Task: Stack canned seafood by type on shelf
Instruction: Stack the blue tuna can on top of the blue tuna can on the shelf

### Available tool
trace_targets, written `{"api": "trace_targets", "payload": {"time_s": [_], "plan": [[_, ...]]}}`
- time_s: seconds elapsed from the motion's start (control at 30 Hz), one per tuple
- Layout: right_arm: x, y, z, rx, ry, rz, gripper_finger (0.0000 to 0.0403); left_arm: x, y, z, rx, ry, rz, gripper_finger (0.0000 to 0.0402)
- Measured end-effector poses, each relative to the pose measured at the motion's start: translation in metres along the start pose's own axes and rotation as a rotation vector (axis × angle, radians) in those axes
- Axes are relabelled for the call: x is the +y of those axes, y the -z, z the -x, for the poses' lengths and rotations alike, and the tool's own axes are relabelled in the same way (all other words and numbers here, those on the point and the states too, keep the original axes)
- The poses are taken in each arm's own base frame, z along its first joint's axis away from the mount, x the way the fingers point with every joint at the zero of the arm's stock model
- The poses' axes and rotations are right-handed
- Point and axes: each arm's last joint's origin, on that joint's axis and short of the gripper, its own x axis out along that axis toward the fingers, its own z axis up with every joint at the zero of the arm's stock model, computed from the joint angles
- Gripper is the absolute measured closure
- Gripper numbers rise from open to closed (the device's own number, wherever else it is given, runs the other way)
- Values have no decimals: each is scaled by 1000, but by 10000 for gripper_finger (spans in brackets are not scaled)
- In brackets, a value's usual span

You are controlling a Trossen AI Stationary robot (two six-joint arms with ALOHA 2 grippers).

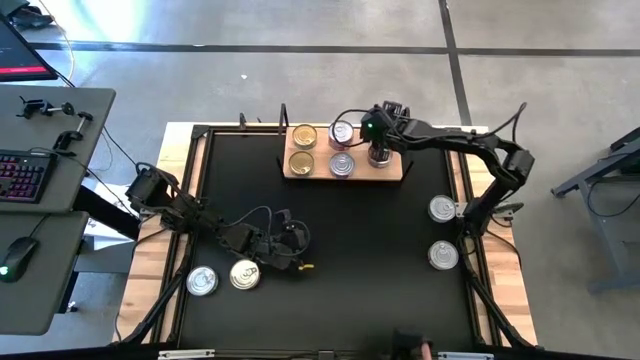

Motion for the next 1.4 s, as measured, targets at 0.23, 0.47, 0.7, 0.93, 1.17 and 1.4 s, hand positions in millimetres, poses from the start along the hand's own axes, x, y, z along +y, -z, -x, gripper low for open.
{"api": "trace_targets", "payload": {"time_s": [0.23,0.47,0.7,0.93,1.17,1.4], "plan": [[1,0,0,-4,-13,2,135,-1,-3,0,-23,5,-4,367],[4,0,3,24,13,2,113,-3,-4,1,-34,14,0,367],[5,4,4,70,19,25,136,-3,-4,1,-35,13,1,367],[4,6,6,99,11,43,151,-3,-4,1,-35,13,1,367],[-22,-8,33,24,-190,-64,216,-3,-5,1,-42,15,7,367],[-60,-1,18,3,-119,-336,356,-3,-6,1,-50,24,16,367]]}}
